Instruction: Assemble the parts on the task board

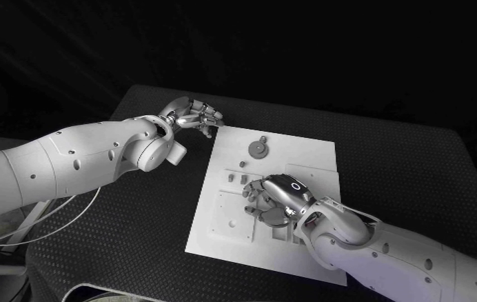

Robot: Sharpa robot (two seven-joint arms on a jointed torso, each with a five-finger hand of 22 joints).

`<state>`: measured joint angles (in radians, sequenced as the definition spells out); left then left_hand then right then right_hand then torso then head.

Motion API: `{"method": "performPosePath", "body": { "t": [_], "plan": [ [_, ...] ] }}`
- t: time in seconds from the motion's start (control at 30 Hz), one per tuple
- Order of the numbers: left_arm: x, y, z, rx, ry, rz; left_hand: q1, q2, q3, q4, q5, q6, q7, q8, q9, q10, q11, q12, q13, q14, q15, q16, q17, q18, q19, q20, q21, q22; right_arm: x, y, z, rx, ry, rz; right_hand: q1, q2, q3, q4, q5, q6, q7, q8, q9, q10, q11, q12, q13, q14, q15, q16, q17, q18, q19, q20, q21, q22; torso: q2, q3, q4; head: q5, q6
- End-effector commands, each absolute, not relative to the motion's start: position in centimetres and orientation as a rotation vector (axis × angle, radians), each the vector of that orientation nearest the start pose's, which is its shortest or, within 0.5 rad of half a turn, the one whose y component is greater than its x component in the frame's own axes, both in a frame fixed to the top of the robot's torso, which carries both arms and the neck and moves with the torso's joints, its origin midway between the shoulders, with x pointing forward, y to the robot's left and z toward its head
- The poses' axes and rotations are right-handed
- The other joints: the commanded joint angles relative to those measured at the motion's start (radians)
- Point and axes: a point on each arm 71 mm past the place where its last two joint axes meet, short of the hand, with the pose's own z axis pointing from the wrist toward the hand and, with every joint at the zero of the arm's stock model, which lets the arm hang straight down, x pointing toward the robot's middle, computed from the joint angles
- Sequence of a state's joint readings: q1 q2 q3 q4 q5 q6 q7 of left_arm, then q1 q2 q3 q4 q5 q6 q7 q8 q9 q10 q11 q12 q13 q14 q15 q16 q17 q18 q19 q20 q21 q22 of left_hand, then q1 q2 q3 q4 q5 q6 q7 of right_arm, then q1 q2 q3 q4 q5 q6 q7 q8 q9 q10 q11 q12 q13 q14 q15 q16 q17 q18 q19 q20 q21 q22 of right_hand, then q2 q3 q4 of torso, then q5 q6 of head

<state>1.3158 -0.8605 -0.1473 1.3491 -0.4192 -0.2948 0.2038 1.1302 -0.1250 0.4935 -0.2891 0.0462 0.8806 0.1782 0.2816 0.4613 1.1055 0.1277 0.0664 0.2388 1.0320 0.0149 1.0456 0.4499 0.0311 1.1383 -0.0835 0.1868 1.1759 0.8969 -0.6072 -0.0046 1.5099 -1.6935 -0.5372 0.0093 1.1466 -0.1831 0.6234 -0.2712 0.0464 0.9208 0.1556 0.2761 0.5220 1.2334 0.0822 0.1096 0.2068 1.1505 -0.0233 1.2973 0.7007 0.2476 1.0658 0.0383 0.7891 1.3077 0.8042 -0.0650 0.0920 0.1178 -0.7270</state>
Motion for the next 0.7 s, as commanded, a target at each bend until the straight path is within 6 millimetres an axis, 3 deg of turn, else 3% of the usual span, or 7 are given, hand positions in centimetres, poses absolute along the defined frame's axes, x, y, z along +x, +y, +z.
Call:
{"method": "performPosePath", "body": {
  "t": [0.03,0.5,0.7],
  "plan": [
    [52.3,26.7,-17.2,-0.732,1.616,-1.13,-0.002,0.005,-0.007,0.002,0.004,-0.004,0.0,0.005,-0.002,-0.006,-0.001,0.004,-0.001,0.005,0.0,-0.006,0.001,0.037,0.01,0.0,-0.006,-0.001,40.3,-7.8,-27.9,-0.311,1.508,0.958,-0.01,0.003,0.001,0.007,0.002,0.009,-0.001,0.006,0.002,0.009,-0.001,0.006,0.005,0.0,-0.007,0.006,-0.001,0.014,0.004,-0.006,0.005,0.021,0.0,0.0002,-0.0009,0.0,0.001],
    [52.3,26.9,-17.2,-0.734,1.614,-1.126,-0.002,0.004,-0.008,0.001,0.004,-0.004,0.0,0.005,-0.002,-0.006,-0.001,0.004,-0.002,0.005,0.0,-0.007,0.001,0.037,0.01,0.0,-0.006,-0.002,40.2,-8.5,-27.8,-0.31,1.508,0.957,-0.008,0.001,0.003,0.004,0.002,0.009,-0.002,0.007,0.004,0.007,-0.002,0.007,0.015,0.001,-0.008,0.007,-0.002,0.014,0.004,-0.008,0.007,0.02,-0.001,0.0007,0.0001,-0.002,0.003],
    [52.4,27.1,-17.2,-0.735,1.611,-1.123,-0.002,0.004,-0.008,0.001,0.004,-0.004,0.0,0.005,-0.002,-0.006,-0.001,0.004,-0.002,0.005,0.0,-0.007,0.002,0.037,0.01,0.0,-0.007,-0.002,39.6,-8.7,-26.7,-0.297,1.486,0.99,-0.003,0.004,0.006,-0.001,0.002,0.008,-0.002,0.008,0.005,0.004,-0.002,0.007,0.021,0.0,-0.008,0.006,-0.004,0.014,0.003,-0.008,0.007,0.019,-0.001,0.001,-0.0021,-0.005,0.008]
  ]
}}
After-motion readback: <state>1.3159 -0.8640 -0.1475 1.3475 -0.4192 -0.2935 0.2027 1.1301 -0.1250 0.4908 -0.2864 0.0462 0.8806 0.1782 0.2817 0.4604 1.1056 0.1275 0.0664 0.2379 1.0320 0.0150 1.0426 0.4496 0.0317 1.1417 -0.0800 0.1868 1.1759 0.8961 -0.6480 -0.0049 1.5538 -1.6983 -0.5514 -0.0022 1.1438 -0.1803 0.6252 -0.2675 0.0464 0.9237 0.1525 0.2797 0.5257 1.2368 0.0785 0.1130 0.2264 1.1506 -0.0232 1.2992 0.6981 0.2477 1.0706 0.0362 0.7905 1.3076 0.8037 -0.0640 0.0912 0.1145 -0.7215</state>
